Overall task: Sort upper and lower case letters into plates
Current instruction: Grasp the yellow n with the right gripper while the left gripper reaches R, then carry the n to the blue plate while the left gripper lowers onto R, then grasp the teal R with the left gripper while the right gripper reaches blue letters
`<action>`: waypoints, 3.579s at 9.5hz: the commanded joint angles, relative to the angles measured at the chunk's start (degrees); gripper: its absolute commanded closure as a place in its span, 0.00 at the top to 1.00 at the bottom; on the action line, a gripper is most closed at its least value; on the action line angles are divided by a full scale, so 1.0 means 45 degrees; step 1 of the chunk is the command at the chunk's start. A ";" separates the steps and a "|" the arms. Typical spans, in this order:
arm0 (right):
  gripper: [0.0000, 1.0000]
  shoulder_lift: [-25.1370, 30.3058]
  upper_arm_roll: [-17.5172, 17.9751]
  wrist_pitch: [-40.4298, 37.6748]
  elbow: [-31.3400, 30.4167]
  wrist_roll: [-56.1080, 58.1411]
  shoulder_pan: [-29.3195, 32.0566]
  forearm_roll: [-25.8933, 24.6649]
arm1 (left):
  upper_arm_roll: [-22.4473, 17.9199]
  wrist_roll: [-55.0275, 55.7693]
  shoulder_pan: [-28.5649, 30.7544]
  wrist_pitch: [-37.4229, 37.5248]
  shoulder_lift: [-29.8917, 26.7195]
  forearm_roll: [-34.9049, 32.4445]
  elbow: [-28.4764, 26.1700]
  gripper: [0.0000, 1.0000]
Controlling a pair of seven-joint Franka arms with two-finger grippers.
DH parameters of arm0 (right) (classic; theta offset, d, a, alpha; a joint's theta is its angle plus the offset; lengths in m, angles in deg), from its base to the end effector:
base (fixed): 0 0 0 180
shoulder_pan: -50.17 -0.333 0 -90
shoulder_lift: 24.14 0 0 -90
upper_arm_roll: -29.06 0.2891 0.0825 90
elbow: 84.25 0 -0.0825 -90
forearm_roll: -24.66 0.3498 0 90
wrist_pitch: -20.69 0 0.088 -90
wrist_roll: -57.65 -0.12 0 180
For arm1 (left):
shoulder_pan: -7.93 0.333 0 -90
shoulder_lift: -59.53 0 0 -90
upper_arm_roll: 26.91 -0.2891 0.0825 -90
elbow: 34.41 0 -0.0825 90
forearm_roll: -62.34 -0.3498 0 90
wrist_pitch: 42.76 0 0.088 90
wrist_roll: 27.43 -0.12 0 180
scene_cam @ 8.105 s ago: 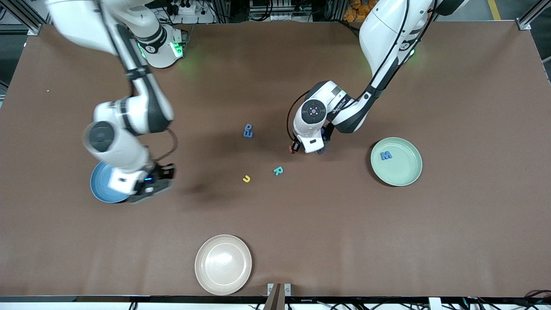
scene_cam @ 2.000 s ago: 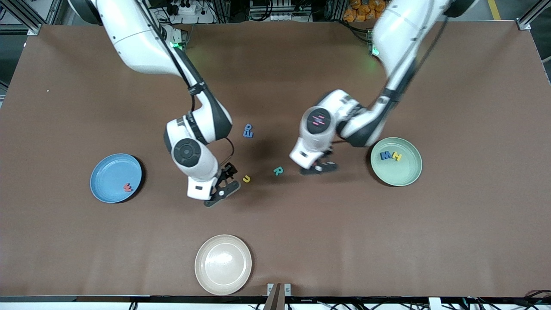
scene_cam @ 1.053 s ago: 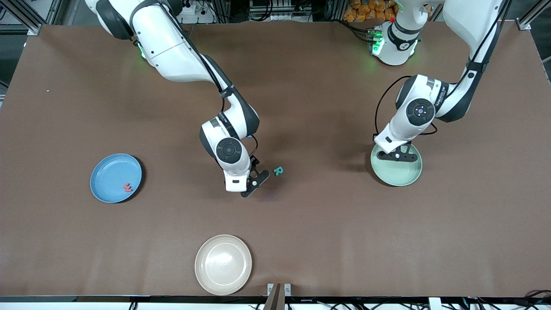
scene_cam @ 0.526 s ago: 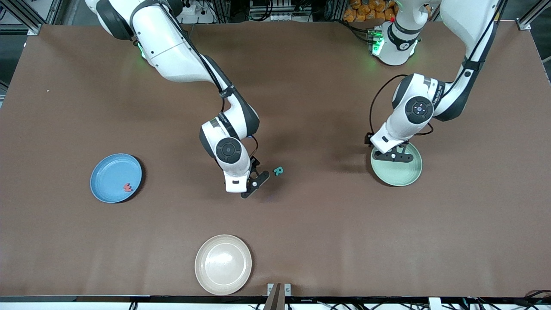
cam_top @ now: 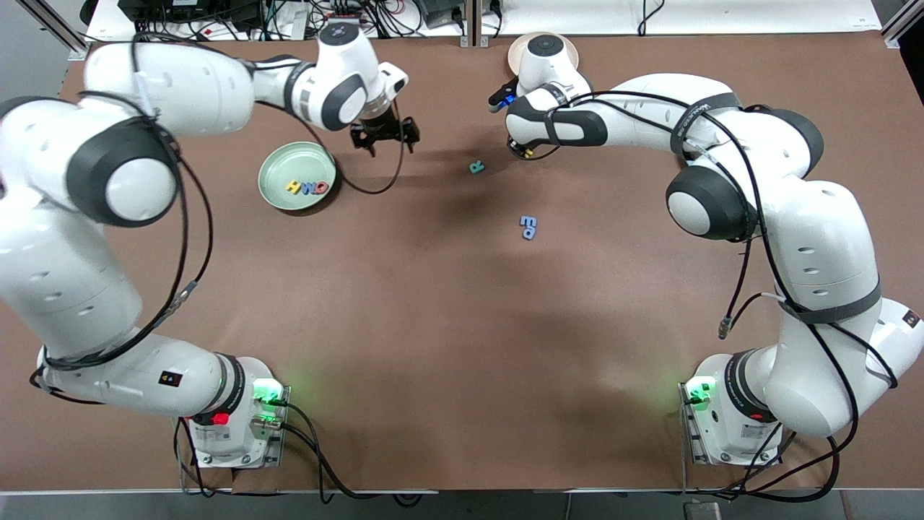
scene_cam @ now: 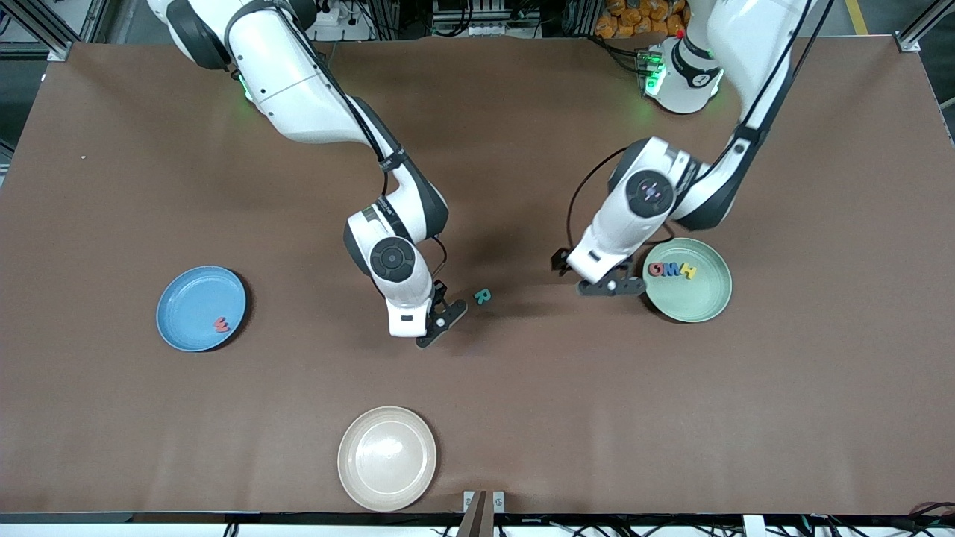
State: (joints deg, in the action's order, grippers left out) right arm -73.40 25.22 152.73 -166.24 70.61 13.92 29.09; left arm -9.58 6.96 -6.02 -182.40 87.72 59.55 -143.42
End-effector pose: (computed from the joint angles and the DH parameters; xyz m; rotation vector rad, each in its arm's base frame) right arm 0.5688 0.3730 0.1727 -2.9058 -1.1676 -0.0229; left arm 0.5192 -0.3056 0.2444 3.0144 0.0854 -0.0042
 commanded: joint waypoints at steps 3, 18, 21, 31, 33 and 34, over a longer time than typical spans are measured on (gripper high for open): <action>0.00 0.0648 -0.0066 -0.0665 -0.0058 0.0069 0.0649 0.0091 | -0.0158 0.1166 -0.1020 -0.2105 0.2540 -0.0045 0.2173 1.00; 1.00 0.5574 -0.0262 -0.1860 -0.5745 0.0060 0.8218 0.0090 | -0.0374 -0.0884 -0.3678 -0.3268 0.4692 -0.7995 0.3676 0.75; 1.00 0.6003 -0.0261 -0.2018 -0.6153 -0.3046 0.5876 0.0091 | -0.0374 -0.1100 -0.3678 -0.3268 0.4907 -0.7898 0.3833 0.72; 1.00 0.7411 -0.0203 -0.0670 -0.8362 -0.6688 0.2607 0.0402 | -0.0393 -0.1432 -0.3599 -0.3287 0.5257 -0.7839 0.4592 0.47; 1.00 0.7449 -0.0222 -0.0767 -0.8381 -0.6689 0.2606 0.0481 | -0.0393 -0.1763 -0.3658 -0.3345 0.5473 -0.7820 0.5023 0.47; 1.00 0.7508 -0.0222 -0.0806 -0.8381 -0.6689 0.2645 0.0481 | -0.0393 -0.1764 -0.3639 -0.3462 0.5493 -0.7800 0.5044 0.47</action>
State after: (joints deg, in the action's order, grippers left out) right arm -41.94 24.29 149.01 -202.03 41.07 25.71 30.16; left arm -11.14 0.11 -22.15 -197.03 110.38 25.19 -123.21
